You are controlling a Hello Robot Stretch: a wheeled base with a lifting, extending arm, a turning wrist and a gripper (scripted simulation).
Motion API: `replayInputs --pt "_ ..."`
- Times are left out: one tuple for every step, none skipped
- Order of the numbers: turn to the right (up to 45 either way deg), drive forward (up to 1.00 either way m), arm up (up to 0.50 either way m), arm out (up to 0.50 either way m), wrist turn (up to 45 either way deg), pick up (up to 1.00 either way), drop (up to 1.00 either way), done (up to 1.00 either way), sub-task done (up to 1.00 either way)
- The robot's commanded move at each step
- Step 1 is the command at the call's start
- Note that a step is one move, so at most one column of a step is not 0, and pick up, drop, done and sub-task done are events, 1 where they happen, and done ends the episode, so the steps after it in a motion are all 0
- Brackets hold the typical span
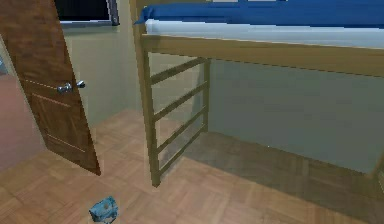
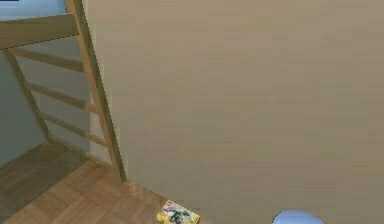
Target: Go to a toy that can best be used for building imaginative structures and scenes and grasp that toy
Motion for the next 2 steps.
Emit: replayInputs --pt "0.0 0.0 0.1 0.0 0.0 0.0 0.0 0.0 0.0" --pt "0.0 0.0 0.0 0.0 0.0 0.0 0.0 1.0 0.0"
